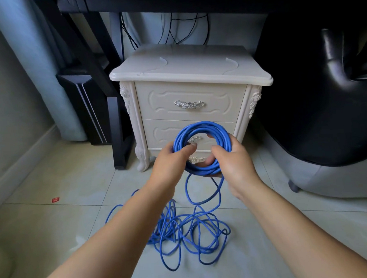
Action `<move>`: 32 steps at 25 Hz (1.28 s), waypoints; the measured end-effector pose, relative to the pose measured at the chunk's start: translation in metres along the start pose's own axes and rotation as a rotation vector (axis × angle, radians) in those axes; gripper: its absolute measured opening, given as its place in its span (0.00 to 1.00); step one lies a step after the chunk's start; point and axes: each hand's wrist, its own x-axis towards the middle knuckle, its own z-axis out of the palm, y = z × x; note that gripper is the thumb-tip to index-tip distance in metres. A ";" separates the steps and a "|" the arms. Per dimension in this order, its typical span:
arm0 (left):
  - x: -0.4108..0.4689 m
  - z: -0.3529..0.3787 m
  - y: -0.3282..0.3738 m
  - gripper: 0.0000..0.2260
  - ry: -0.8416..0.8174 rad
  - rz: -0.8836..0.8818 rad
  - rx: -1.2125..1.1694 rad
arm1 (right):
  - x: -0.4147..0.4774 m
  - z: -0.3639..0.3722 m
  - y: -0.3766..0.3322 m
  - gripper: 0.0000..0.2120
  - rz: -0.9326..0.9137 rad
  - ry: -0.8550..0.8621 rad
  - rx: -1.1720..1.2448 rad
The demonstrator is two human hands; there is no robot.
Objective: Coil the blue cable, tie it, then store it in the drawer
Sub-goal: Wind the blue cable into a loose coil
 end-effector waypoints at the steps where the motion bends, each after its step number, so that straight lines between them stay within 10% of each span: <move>1: 0.001 -0.004 0.003 0.07 -0.043 0.014 -0.011 | 0.001 -0.004 -0.003 0.18 -0.017 -0.045 -0.107; 8: 0.003 -0.015 0.009 0.15 -0.174 0.348 0.701 | 0.002 -0.010 -0.001 0.19 -0.193 -0.294 -0.757; 24: 0.000 0.012 0.001 0.06 0.144 -0.154 -0.368 | -0.014 0.026 0.031 0.12 0.007 0.095 0.020; 32: 0.004 -0.003 -0.001 0.07 0.009 -0.073 -0.103 | 0.005 0.002 0.006 0.15 -0.072 0.017 -0.148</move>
